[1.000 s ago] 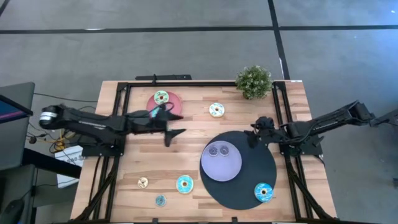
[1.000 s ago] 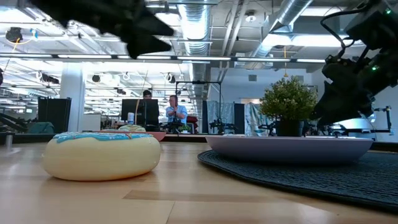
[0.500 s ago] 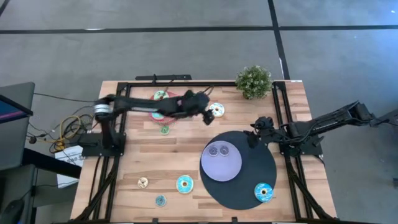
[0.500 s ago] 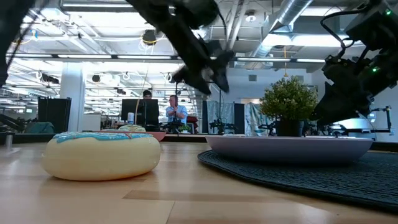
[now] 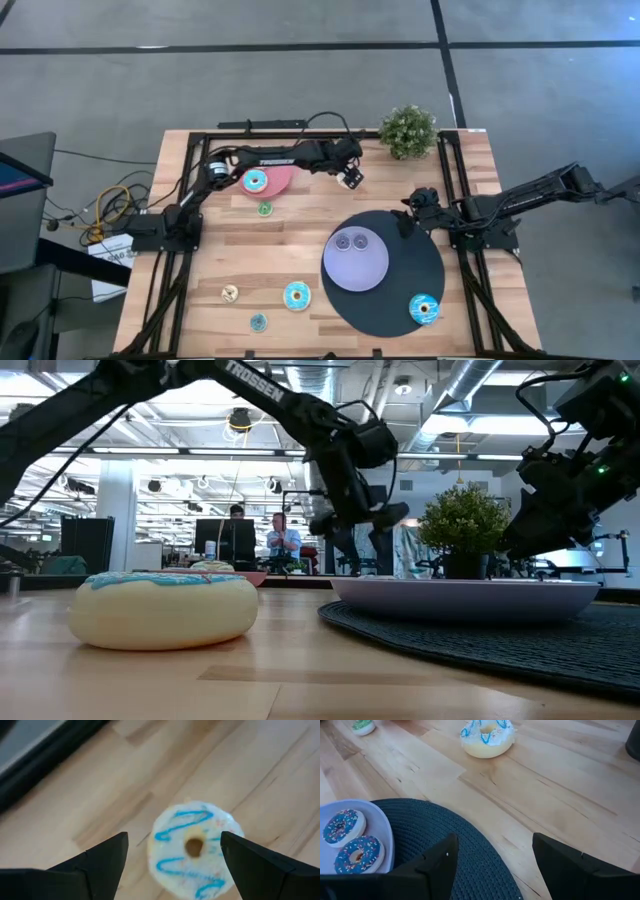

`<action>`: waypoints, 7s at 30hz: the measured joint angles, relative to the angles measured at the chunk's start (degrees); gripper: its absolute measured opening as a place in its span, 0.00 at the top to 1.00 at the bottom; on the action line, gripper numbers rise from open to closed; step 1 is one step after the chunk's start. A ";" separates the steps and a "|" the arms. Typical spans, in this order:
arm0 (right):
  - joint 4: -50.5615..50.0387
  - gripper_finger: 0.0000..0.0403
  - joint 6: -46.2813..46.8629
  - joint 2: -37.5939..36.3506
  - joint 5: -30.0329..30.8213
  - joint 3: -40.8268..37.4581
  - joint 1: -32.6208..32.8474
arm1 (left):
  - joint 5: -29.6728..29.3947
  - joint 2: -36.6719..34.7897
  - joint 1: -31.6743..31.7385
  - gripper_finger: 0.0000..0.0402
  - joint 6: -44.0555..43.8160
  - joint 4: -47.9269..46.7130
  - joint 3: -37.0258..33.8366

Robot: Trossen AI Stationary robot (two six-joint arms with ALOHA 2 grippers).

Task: Pick & Place donuts
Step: Put the big white donut on the pink plate

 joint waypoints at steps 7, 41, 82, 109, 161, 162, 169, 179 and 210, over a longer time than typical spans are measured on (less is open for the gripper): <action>0.30 0.39 -0.94 0.00 -0.02 0.00 0.95 | 1.06 0.81 0.13 0.23 -0.85 -2.30 -0.03; 1.60 0.39 -1.34 0.00 0.00 0.00 0.82 | -2.88 0.74 -2.36 0.28 -7.95 3.47 -6.59; 1.70 0.39 -1.46 0.00 -0.02 0.00 0.82 | -3.75 0.79 -3.18 0.50 -8.98 7.47 -6.98; 1.68 0.39 -2.23 0.00 -0.07 0.00 0.82 | -3.90 0.84 -3.17 0.64 -6.30 5.50 -5.17; 4.27 0.39 -2.36 0.02 -1.43 0.02 0.90 | -13.45 -41.32 6.48 0.64 -30.11 12.96 -59.60; 4.26 0.39 -2.36 0.02 -1.42 0.02 0.90 | -13.44 -41.30 6.54 0.64 -30.11 12.62 -59.61; 4.26 0.39 -2.40 0.00 -1.42 0.02 0.90 | -14.44 -41.30 6.54 0.64 -30.07 12.53 -59.61; 4.26 0.39 -2.38 0.01 -1.42 0.02 0.90 | -14.71 -41.30 6.51 0.64 -29.99 12.52 -59.61; 4.26 0.39 -2.36 0.01 -1.42 0.02 0.90 | -15.58 -41.30 6.51 0.45 -29.30 12.86 -59.59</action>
